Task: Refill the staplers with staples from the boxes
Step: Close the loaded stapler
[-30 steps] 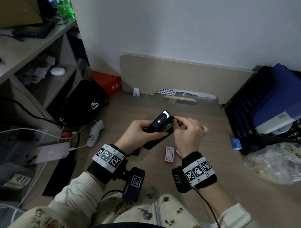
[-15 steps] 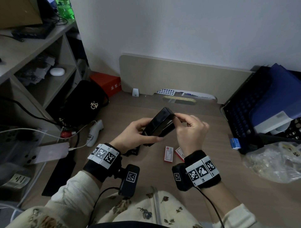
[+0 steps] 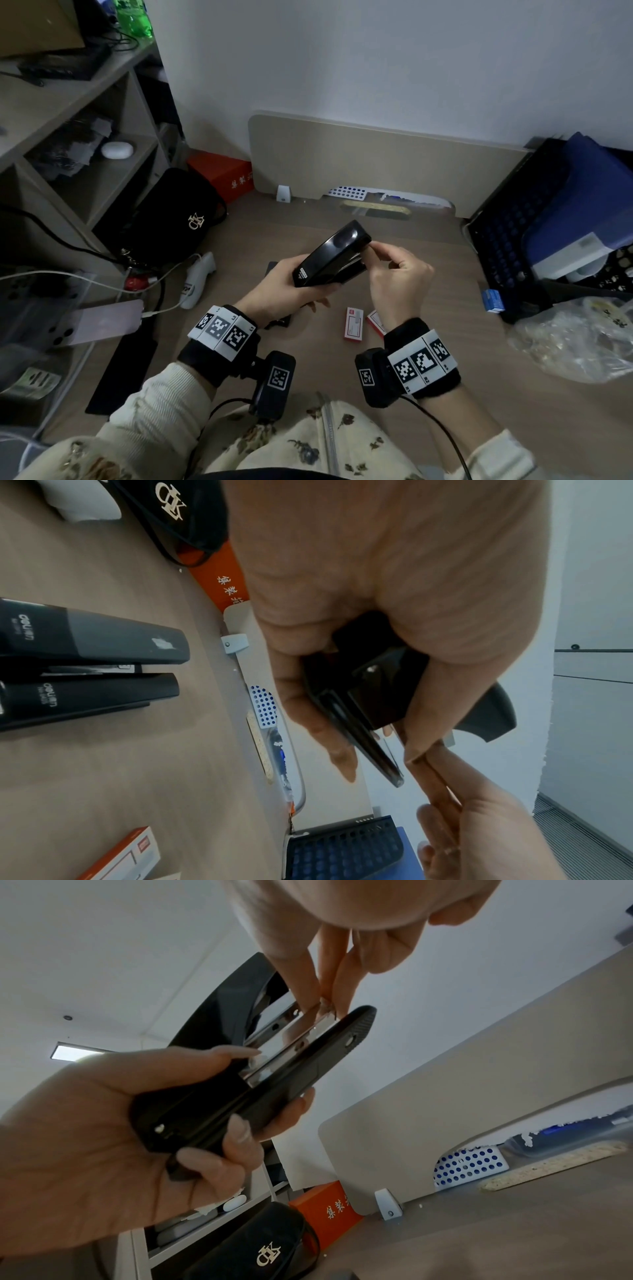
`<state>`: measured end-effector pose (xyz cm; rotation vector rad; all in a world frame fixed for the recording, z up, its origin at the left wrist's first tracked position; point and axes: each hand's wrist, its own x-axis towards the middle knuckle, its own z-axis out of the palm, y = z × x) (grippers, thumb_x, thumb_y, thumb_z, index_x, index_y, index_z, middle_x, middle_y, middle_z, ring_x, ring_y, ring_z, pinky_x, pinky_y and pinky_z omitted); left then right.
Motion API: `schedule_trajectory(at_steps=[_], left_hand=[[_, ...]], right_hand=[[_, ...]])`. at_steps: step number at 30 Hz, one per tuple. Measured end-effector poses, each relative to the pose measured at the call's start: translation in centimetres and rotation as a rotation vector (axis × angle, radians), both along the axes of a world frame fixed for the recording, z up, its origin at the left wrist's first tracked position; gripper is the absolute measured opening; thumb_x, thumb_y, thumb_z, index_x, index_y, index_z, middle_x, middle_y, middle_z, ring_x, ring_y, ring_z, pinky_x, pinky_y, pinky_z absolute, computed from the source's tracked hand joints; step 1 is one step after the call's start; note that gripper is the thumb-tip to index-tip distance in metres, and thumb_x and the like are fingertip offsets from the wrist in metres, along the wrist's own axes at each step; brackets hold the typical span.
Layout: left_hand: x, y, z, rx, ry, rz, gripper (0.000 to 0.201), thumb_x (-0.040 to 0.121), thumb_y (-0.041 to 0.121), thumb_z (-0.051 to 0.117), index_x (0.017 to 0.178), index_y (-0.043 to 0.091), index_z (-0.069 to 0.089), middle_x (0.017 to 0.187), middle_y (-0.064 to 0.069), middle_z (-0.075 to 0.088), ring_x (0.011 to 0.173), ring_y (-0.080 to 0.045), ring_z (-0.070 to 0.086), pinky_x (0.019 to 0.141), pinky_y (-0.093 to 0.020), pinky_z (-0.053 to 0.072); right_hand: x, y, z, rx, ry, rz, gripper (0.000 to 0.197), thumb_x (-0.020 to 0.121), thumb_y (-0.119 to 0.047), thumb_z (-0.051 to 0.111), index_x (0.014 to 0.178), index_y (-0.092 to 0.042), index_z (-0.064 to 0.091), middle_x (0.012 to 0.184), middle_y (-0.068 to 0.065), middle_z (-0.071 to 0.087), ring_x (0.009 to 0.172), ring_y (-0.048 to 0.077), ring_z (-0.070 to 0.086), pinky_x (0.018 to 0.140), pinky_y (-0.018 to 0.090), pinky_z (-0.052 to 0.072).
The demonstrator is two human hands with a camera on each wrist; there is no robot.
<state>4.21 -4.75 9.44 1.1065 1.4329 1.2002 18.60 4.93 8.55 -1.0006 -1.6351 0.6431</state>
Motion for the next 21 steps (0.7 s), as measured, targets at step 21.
schedule_trajectory(at_steps=[21], left_hand=[[-1.4,-0.4,0.2,0.004,0.013,0.027,0.026,0.083,0.004,0.072,0.107,0.000,0.065,0.098,-0.029,0.067,0.073,-0.021,0.066,0.066,-0.029,0.055]], right_hand=[[-0.3,0.0,-0.1,-0.130,-0.037,0.130,0.018,0.076,-0.035,0.074,0.086,-0.020,0.076,0.077,-0.010,0.073,0.069,0.001,0.064,0.066,0.025,0.051]])
